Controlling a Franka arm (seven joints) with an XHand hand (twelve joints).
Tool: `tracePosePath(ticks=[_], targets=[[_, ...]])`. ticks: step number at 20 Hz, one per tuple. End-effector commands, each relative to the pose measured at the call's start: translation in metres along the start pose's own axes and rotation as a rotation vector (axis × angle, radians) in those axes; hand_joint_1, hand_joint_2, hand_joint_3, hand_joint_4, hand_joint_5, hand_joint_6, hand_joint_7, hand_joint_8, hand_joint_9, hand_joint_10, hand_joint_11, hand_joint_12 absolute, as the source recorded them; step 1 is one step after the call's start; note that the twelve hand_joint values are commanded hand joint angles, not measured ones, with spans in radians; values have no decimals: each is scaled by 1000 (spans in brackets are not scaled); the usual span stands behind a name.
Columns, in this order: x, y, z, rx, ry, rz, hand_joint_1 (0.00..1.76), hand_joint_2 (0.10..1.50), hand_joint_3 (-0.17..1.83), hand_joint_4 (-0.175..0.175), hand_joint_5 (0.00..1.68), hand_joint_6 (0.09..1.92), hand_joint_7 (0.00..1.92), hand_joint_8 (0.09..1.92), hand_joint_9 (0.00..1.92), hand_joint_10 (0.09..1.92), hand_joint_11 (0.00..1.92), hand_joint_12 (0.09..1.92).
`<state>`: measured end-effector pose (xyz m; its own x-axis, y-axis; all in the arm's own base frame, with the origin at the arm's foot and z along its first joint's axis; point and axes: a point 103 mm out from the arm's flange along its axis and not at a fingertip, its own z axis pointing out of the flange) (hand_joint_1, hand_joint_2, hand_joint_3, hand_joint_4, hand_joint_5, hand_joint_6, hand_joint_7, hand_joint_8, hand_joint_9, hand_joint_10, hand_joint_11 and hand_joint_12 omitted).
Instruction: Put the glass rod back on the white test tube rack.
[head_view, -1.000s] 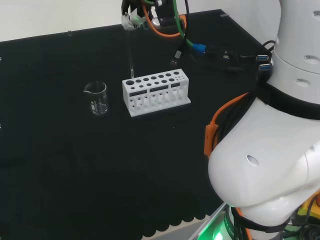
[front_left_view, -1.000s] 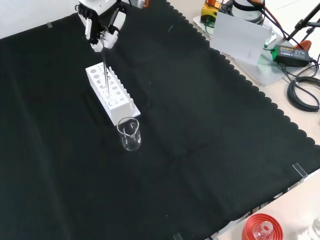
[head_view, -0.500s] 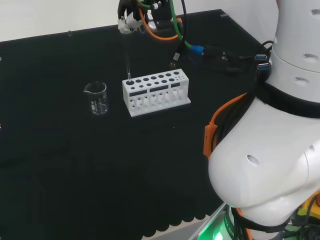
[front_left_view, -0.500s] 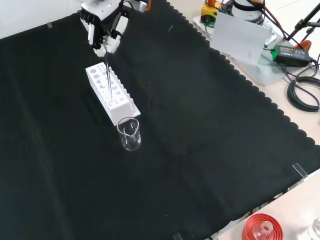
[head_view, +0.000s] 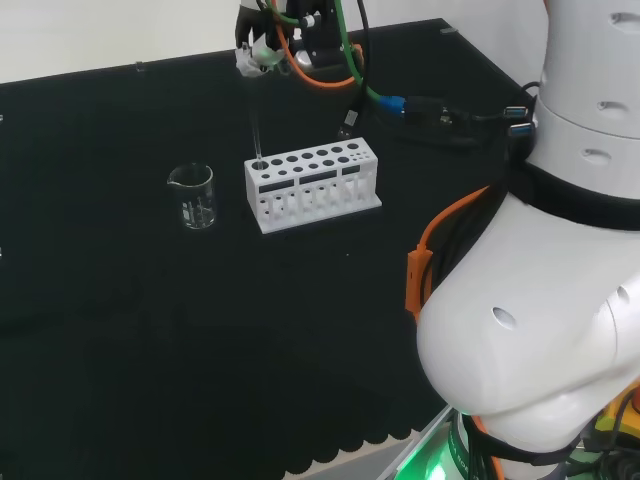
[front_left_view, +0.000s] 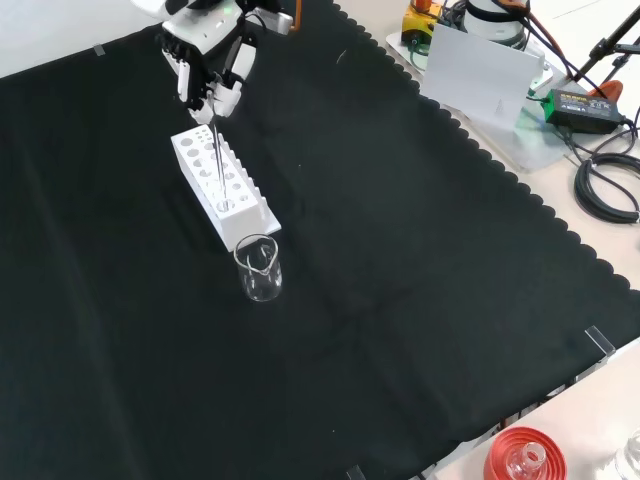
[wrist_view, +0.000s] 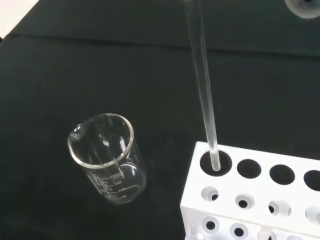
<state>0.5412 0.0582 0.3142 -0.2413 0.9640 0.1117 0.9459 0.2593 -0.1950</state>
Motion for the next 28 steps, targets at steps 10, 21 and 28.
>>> tracePosePath(ticks=[10,21,28], targets=[[-19,17,52,64,14,4,1195,1123,-175,-175,1146,765,1646,374,1776,254,1600,792],[-27,20,49,49,17,6,1195,1123,-175,-175,1145,767,1646,374,1776,254,1600,792],[-28,20,50,57,19,4,1195,1124,-175,-175,1145,768,1646,375,1775,253,1601,791]])
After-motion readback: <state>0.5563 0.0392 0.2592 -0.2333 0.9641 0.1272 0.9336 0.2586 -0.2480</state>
